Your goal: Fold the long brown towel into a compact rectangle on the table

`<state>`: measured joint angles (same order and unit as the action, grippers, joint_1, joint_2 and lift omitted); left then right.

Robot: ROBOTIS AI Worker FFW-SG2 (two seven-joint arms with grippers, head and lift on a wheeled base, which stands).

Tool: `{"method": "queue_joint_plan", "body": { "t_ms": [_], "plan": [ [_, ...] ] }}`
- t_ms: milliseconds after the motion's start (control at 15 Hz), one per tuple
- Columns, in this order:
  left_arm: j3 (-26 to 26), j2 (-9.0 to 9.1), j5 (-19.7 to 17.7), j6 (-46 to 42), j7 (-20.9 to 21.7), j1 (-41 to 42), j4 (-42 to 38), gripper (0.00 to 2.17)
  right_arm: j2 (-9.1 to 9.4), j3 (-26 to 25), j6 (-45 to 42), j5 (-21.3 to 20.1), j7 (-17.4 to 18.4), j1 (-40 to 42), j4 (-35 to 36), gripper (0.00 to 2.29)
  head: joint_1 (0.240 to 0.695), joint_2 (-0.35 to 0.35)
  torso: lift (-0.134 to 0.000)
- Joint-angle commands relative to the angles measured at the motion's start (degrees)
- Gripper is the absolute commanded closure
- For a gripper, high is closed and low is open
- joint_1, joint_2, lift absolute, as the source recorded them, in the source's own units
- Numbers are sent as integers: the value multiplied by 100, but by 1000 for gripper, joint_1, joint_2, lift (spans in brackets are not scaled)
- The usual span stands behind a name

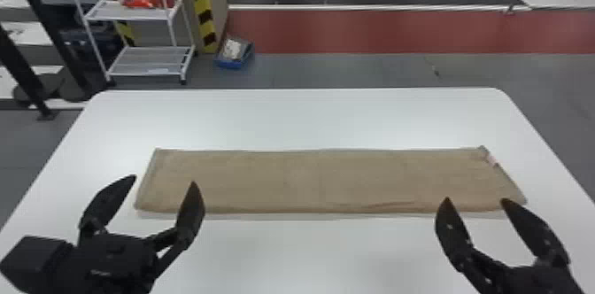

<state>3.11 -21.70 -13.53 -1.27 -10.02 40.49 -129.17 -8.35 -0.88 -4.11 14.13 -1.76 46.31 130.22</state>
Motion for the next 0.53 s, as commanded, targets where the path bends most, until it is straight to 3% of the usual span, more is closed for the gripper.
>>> {"method": "queue_joint_plan", "body": {
  "t_ms": [0, 467],
  "plan": [
    [5, 8, 0, 0, 0, 3, -12, 90, -9, 0, 20, 2, 0, 9, 38, 124, 695, 7, -123],
    [23, 26, 70, -18, -35, 3, 23, 87, 9, -9, 143, -33, -9, 36, 56, 124, 695, 7, -123]
  ]
}}
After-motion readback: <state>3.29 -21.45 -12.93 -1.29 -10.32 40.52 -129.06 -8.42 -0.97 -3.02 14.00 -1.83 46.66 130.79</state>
